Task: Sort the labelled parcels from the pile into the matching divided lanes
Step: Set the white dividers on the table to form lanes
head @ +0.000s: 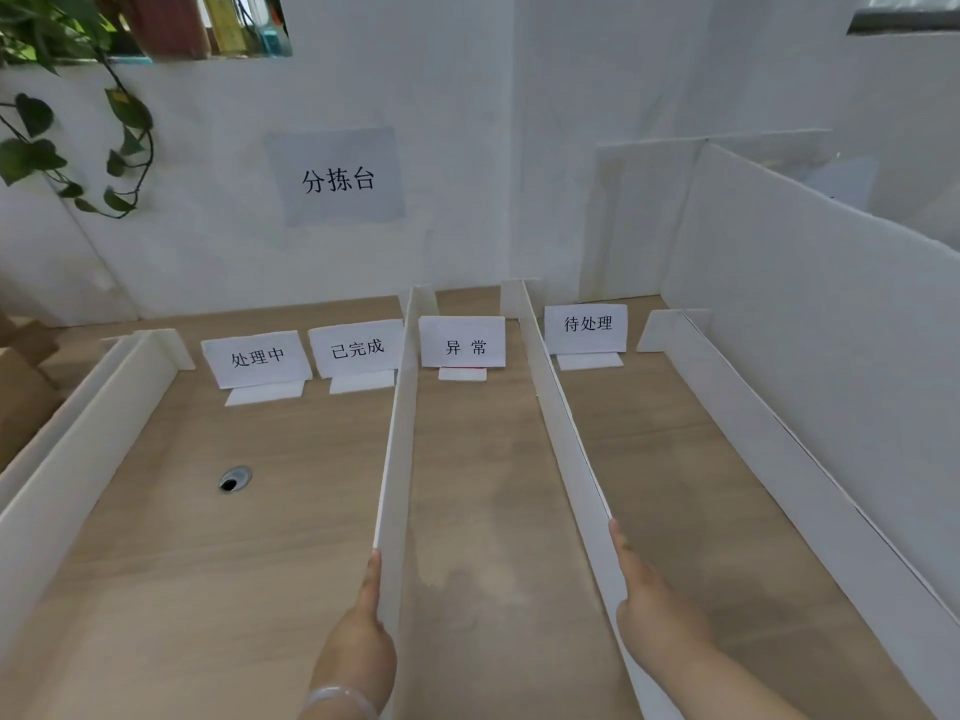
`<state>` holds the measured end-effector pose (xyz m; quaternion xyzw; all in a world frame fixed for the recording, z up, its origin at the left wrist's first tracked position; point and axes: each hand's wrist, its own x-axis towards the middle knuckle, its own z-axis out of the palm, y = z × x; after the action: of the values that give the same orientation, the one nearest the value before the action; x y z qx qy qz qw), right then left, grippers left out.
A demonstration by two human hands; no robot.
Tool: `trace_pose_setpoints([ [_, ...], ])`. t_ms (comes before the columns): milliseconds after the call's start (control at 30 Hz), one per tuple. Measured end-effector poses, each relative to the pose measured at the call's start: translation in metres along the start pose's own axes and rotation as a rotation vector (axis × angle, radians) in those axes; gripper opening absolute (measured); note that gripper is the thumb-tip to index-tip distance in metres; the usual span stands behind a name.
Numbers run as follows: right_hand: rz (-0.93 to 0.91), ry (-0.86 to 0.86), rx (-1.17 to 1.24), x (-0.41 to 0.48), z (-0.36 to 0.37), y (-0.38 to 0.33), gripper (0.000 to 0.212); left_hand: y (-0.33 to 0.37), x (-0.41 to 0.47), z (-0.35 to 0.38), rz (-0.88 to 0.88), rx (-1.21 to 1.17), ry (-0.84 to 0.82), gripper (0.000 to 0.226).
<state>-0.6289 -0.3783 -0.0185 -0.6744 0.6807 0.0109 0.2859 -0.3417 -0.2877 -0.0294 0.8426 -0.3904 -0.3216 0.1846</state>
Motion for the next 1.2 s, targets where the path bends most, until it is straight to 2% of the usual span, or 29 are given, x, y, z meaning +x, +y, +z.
trace_pose_setpoints([
  [233,-0.005,-0.008,0.006,-0.001,0.009,0.009,0.090,-0.013,-0.006,0.016,-0.040,0.057,-0.013,0.083],
  [867,-0.056,0.005,0.030,-0.036,0.035,0.019,0.088,-0.037,-0.048,0.016,-0.074,-0.008,0.052,0.082],
  [1200,-0.077,0.006,0.101,-0.048,0.050,0.023,0.089,-0.051,-0.070,0.020,-0.060,-0.002,0.020,0.082],
])
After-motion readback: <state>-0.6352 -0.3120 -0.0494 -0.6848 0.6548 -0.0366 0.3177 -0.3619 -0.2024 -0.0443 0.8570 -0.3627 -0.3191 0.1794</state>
